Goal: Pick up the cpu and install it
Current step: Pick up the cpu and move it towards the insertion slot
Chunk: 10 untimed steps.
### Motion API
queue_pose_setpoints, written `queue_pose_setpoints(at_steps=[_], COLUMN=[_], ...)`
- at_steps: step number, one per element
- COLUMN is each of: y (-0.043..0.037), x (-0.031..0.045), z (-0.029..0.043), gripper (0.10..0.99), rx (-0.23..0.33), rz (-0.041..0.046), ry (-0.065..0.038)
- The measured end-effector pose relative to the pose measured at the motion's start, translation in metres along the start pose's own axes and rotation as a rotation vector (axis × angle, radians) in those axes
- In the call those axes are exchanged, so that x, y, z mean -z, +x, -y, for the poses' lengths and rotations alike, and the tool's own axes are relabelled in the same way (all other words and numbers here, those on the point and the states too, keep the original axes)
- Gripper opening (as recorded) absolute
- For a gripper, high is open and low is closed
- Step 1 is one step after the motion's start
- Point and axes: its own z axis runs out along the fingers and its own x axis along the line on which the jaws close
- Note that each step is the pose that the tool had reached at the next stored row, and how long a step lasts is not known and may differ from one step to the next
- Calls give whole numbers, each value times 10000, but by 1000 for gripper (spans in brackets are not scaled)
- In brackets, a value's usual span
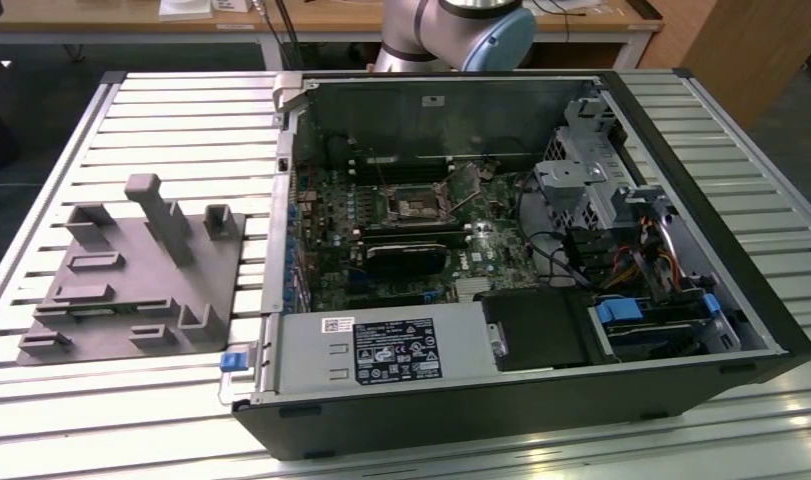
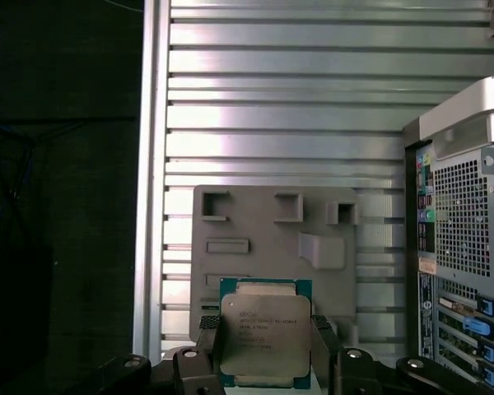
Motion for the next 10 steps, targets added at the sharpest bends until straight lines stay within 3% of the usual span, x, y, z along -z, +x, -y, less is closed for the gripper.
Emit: queue_pose_setpoints(at_steps=[10], y=[-28], x=[21], z=[-2], gripper=[525], rx=[0], rz=[-1], ry=[0])
